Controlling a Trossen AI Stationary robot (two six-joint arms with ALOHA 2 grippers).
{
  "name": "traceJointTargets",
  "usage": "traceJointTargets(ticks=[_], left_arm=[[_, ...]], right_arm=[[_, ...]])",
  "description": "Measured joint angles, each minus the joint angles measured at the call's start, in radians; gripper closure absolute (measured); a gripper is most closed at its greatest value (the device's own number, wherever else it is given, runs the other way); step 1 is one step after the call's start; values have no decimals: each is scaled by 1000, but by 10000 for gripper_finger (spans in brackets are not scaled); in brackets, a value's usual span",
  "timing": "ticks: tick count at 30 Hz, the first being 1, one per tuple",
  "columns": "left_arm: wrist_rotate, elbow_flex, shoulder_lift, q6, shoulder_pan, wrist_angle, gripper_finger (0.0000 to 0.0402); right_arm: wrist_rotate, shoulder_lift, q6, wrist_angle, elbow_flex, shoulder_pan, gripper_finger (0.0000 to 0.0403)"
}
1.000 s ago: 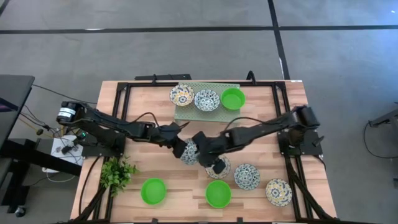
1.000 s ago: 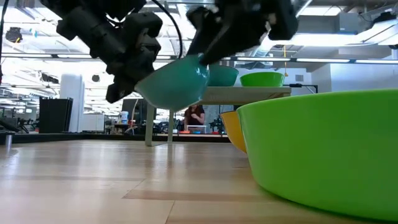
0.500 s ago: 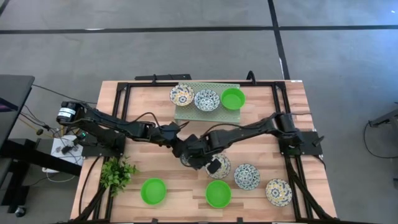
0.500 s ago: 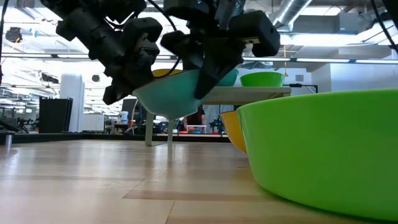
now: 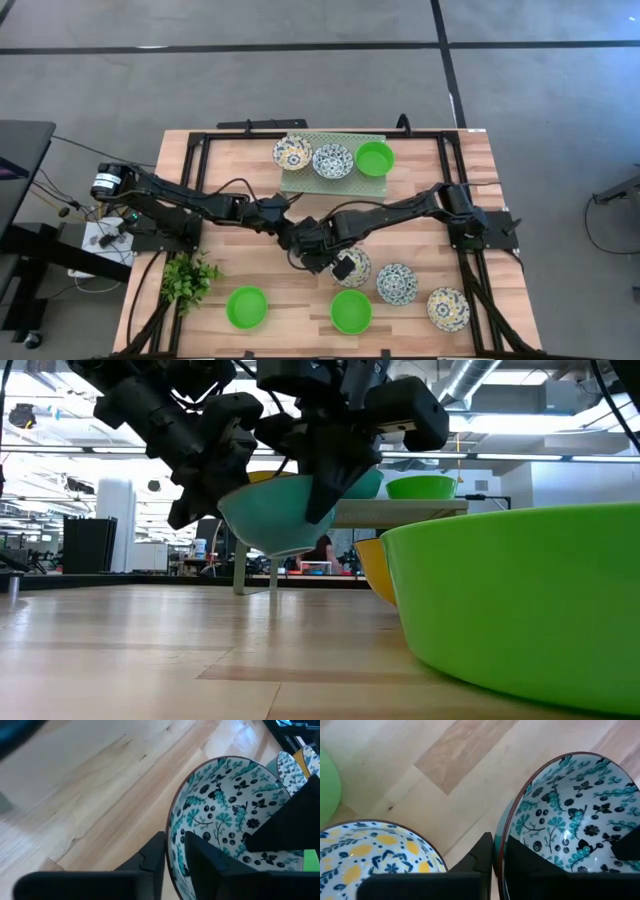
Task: Pick & Place Mini bowls
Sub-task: Stack the bottom blue patterned bowl on the blue patterned bowl on the shelf
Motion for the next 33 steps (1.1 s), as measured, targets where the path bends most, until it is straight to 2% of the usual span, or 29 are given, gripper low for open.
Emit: traceJointTargets(ticks=[4,10,16,22,26,29,33], left_arm=[[5,0,0,-2,-2,1,302],[4,0,-31,0,-21,12,294],[50,-1,-180,19,-39,11,295],[51,-4,-319,98,-64,10,295],[27,-24,-368,116,-65,9,295],[10,-47,-387,118,-64,8,295],[4,-69,-393,118,-65,8,295]], right_arm=[[1,0,12,0,0,8,365],[-27,0,79,-89,0,22,393],[-23,-19,155,-186,1,42,371],[-21,-86,163,-202,0,60,393],[24,-156,168,-180,0,63,381],[55,-227,178,-188,0,61,387],[177,-320,179,-186,0,55,394]])
